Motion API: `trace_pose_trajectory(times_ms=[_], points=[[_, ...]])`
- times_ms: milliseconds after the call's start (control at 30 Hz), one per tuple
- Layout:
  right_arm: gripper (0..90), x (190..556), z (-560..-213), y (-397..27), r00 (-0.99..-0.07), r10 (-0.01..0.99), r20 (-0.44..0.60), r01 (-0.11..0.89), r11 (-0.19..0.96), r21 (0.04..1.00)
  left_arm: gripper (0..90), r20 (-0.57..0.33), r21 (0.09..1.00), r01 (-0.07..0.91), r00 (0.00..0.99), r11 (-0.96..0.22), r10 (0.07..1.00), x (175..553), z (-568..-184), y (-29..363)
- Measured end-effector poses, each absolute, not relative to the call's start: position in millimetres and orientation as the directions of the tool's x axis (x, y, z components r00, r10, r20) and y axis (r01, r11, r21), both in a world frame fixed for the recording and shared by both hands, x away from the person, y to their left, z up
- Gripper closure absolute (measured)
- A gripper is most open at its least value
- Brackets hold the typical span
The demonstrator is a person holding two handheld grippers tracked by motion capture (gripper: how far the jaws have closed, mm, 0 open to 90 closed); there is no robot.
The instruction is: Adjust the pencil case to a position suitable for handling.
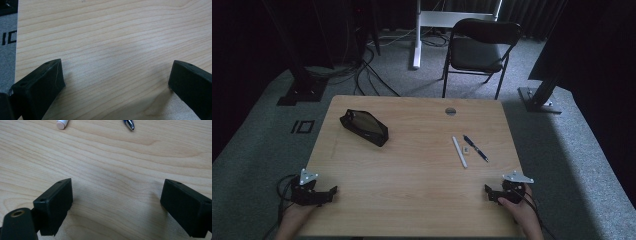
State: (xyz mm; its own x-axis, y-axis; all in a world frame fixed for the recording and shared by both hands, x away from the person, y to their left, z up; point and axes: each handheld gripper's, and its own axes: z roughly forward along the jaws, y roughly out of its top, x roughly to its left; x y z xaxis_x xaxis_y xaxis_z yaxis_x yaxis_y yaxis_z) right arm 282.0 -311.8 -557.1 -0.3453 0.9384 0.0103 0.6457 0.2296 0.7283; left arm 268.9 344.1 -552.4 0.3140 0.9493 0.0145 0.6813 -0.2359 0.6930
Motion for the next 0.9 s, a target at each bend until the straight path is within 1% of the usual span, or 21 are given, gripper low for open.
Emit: trace_pose_trajectory(times_ms=[467,733,867,900], points=[[11.3,284,-557,-309,-0.351,0.936,0.008,0.641,0.234,0.731,0.3,0.015,0.693,0.681,0.314,-0.236,0.949,269,-552,344],[11.5,291,-555,-298,-0.365,0.931,0.005,0.643,0.248,0.724,0.3,0.015,0.693,0.681,0.314,-0.237,0.949,269,-552,344],[11.5,295,-552,-292,-0.369,0.929,0.038,0.636,0.223,0.739,0.3,0.015,0.693,0.681,0.314,-0.236,0.949,269,-552,344],[11.5,297,-550,-288,-0.377,0.926,0.021,0.628,0.24,0.74,0.3,0.015,0.693,0.681,0.314,-0.236,0.949,269,-552,344]])
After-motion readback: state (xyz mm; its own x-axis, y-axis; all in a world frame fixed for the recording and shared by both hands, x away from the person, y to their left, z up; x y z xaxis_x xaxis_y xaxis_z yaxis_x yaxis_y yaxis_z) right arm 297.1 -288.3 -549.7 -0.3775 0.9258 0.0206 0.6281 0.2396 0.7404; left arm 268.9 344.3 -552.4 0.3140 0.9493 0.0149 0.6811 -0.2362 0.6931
